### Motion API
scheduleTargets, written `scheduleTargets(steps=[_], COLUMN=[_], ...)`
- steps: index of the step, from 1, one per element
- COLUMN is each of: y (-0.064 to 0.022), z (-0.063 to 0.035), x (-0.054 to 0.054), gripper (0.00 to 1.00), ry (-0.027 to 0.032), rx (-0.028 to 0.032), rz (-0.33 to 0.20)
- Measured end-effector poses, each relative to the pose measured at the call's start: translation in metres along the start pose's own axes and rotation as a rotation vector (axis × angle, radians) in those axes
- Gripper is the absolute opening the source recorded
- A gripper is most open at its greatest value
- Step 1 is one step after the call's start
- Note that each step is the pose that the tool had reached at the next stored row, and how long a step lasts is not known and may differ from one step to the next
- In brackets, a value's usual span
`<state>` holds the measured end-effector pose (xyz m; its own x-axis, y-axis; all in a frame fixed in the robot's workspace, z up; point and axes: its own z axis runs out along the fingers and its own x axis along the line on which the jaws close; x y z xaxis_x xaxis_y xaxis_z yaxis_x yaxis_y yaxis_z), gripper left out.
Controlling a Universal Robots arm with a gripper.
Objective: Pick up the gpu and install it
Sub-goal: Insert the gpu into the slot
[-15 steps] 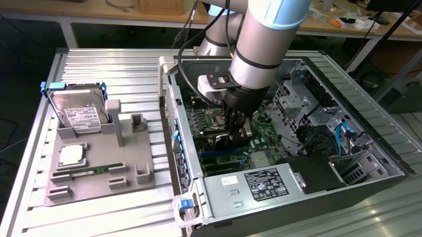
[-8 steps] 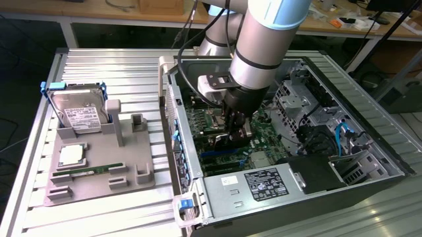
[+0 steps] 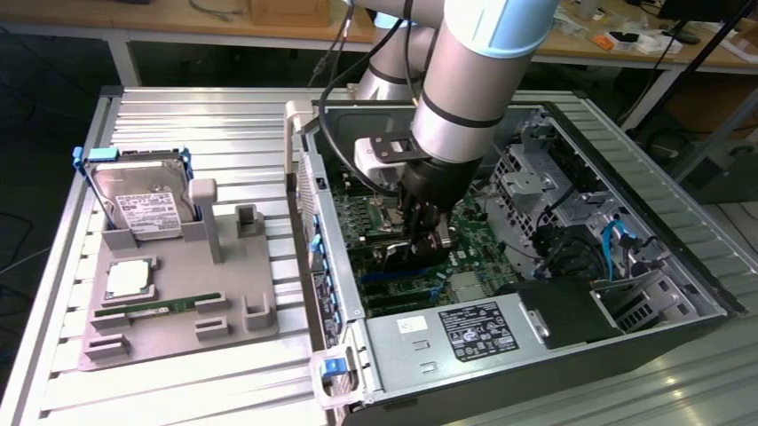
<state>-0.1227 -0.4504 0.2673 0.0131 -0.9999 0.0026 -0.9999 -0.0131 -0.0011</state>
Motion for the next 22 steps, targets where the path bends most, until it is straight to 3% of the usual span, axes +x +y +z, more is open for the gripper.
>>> scheduleTargets(steps=[22], y=[0.0001], z=[0.0005], x=[0.0023], gripper=[0.27], ry=[-0.0001], rx=[0.0000], rz=[0.014])
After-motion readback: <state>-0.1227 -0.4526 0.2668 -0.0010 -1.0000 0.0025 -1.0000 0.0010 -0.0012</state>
